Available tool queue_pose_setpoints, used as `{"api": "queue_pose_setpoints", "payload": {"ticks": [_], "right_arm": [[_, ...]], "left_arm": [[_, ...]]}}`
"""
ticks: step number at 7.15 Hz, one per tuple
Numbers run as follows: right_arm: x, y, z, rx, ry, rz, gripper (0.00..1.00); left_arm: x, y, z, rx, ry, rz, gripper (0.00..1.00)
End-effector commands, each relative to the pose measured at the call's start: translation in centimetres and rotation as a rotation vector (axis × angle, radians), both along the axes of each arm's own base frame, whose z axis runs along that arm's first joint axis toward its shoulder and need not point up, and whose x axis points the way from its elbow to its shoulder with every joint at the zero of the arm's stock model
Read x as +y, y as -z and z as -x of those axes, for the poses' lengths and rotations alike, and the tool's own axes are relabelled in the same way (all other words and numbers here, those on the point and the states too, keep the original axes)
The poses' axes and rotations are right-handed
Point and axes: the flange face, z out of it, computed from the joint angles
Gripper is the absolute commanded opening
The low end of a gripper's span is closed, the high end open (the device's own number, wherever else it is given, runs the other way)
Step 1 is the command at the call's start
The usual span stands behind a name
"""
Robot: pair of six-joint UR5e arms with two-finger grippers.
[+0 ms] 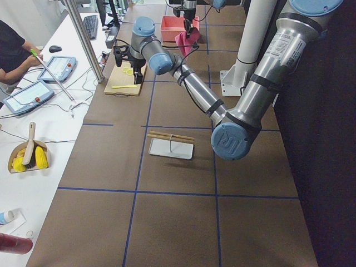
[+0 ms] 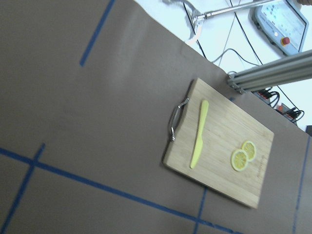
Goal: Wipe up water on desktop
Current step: 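Lower the cloth to the table with the right gripper while the left arm withdraws, then drag the cloth across the table surface with the right gripper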
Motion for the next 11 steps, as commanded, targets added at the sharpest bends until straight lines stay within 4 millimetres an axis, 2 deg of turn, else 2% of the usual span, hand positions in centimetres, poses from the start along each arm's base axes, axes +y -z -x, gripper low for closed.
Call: {"api": "queue_pose_setpoints", "payload": {"ticks": [1,3,4,5,6,7,8,9,11], "right_arm": [[-1.5,-3.3,2.8,0.036,0.081,0.174,0.0],[-2.4,-5.8,5.6,0.074,0.114,0.246,0.01],[-2.8,-7.8,7.9,0.093,0.156,0.329,0.01],[-1.6,-8.7,9.5,0.106,0.184,0.33,0.01],[-2.4,-10.3,10.2,0.112,0.163,0.304,0.02],[-2.5,-12.8,11.2,0.149,0.136,0.322,0.01],[-3.2,-14.2,11.8,0.16,0.124,0.314,0.0],[-4.8,-16.2,12.1,0.182,0.094,0.31,0.0],[-10.6,-20.1,9.3,0.193,0.007,0.328,0.0]], "left_arm": [[3.7,-6.2,2.0,-0.184,-0.093,0.015,1.0],[5.2,-10.9,2.5,-0.253,-0.221,-0.005,1.0],[5.7,-12.2,2.8,-0.268,-0.249,-0.014,1.0],[5.8,-12.7,2.8,-0.27,-0.25,-0.005,1.0],[6.5,-13.9,3.1,-0.275,-0.254,0.017,1.0],[6.8,-14.3,3.2,-0.272,-0.255,0.025,1.0],[6.9,-14.5,3.3,-0.26,-0.26,0.033,1.0],[7.0,-14.2,3.4,-0.259,-0.258,0.027,1.0],[7.6,-13.1,3.6,-0.245,-0.254,0.011,1.0]]}}
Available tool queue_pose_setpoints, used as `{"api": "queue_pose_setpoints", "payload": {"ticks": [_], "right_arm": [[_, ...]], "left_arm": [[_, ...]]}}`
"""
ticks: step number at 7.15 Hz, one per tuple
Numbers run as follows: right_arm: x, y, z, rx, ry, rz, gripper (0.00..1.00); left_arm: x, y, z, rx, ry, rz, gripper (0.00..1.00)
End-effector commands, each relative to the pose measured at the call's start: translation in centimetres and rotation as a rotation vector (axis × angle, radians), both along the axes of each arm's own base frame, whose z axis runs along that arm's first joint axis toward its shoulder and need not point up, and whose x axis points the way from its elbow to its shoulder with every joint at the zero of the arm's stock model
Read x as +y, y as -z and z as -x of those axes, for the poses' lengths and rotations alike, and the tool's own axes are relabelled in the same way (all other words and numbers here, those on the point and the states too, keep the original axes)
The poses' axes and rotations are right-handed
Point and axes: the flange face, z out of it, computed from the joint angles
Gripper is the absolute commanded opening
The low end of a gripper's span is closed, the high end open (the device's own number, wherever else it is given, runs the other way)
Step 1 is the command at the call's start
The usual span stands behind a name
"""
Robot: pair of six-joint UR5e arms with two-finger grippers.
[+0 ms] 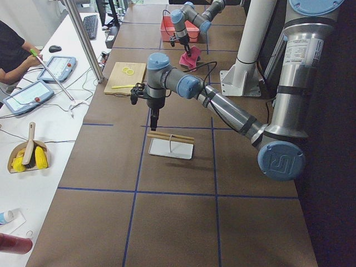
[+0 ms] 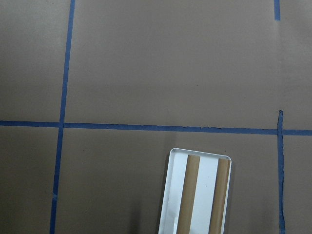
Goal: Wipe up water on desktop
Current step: 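Drag the cloth across the table surface with the right gripper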
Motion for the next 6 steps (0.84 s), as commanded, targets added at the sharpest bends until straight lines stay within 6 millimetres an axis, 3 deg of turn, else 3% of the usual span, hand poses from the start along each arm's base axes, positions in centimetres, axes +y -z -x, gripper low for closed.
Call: {"api": "queue_pose_setpoints", "payload": {"ticks": [1,2,3,4,5,6], "right_arm": [[-7.2,-3.8,-5.4,0.021,-0.1,-0.002,0.0],[-9.9,-5.0,-8.5,0.029,-0.121,-0.018,0.0],[-12.1,-7.5,-10.6,0.051,-0.116,-0.019,0.0],[-13.3,-8.8,-12.1,0.059,-0.113,-0.022,0.0],[-13.1,-8.5,-11.8,0.055,-0.112,-0.02,0.0],[-11.9,-7.9,-10.2,0.035,-0.082,-0.017,0.0]], "left_arm": [[0.8,1.7,0.2,0.029,-0.002,-0.018,1.0],[2.0,2.2,0.6,0.033,-0.002,-0.024,1.0],[2.9,2.7,0.9,0.04,-0.002,-0.033,1.0],[3.2,3.0,1.0,0.057,0.003,-0.024,1.0],[3.3,3.1,1.0,0.059,0.008,-0.022,1.0],[3.3,3.0,0.9,0.058,0.006,-0.02,1.0]]}}
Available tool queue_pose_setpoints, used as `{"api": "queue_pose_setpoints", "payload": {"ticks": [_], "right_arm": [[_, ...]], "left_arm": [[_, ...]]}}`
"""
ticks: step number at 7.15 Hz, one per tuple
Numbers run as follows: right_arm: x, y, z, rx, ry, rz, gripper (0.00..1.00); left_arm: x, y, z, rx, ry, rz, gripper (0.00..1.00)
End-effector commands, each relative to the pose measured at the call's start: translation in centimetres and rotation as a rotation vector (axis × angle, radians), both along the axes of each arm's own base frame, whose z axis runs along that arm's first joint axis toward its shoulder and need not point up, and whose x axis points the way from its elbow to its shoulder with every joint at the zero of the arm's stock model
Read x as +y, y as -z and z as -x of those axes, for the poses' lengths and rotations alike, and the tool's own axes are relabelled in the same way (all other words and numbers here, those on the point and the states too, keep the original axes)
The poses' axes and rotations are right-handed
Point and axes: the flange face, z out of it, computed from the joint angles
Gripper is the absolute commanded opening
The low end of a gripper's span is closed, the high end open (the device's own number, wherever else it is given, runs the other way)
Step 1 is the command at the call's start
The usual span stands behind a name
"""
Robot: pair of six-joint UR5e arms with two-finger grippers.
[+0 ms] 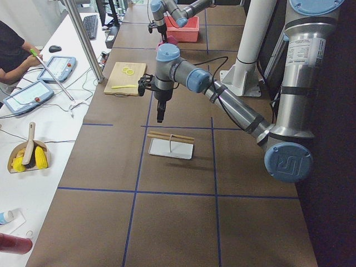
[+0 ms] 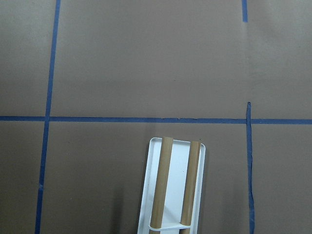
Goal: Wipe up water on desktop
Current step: 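Drag the cloth across the table surface with the right gripper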
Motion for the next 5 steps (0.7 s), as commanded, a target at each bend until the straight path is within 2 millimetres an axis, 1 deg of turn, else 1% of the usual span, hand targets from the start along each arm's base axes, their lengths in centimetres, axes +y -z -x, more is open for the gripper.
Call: {"api": "queue_pose_setpoints", "payload": {"ticks": [1,2,3,4,5], "right_arm": [[2.8,1.8,3.3,-0.051,0.069,0.009,0.0],[6.0,3.5,6.7,-0.065,0.084,0.043,0.0],[9.1,5.1,9.5,-0.071,0.086,0.081,0.01],[13.1,7.1,11.8,-0.089,0.118,0.088,0.01],[17.2,8.9,14.1,-0.092,0.113,0.133,0.01]], "left_arm": [[0.1,-0.2,0.0,0.0,0.001,0.006,1.0],[0.0,-0.3,0.0,-0.001,0.001,0.009,1.0],[0.0,-0.4,-0.1,-0.004,-0.002,0.009,1.0],[-0.2,-0.7,-0.1,-0.009,-0.005,0.009,1.0],[-0.3,-0.8,-0.1,-0.009,-0.004,0.01,1.0]]}}
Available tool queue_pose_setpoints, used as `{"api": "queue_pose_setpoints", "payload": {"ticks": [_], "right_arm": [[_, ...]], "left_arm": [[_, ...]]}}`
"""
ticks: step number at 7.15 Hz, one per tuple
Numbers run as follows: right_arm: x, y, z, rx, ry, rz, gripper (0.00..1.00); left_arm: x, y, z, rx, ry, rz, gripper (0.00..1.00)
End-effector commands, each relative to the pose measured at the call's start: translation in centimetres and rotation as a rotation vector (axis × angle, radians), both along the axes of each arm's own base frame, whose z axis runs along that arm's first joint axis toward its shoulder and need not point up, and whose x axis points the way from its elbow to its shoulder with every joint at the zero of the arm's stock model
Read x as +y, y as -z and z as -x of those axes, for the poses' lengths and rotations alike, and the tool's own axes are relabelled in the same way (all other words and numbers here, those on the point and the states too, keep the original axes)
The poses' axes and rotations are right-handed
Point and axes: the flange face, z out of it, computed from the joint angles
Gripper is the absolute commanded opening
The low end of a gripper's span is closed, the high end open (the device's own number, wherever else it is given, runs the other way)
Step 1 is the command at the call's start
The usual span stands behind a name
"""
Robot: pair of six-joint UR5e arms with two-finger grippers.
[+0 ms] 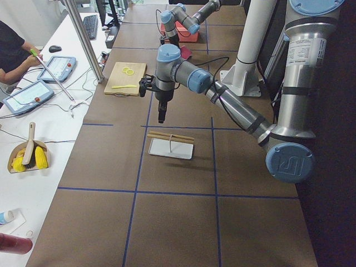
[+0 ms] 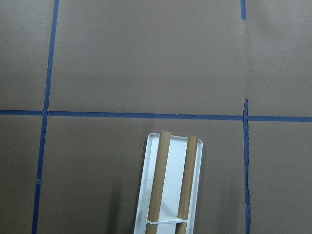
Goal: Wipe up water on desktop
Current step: 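Drag the cloth across the table surface with the right gripper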
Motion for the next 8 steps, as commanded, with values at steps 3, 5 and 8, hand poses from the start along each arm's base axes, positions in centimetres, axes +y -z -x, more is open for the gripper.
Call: {"api": "queue_pose_setpoints", "payload": {"ticks": [3,5,8], "right_arm": [[11.7,5.9,5.3,-0.021,0.018,0.09,0.01],[10.8,4.6,5.1,0.006,-0.007,0.08,0.01],[2.1,1.3,0.5,0.08,-0.156,-0.002,0.01]], "left_arm": [[-0.1,-0.1,0.0,-0.002,0.0,0.001,1.0],[-0.1,-0.1,0.0,0.0,0.002,0.003,1.0],[0.0,0.3,0.0,0.005,0.007,0.001,1.0]]}}
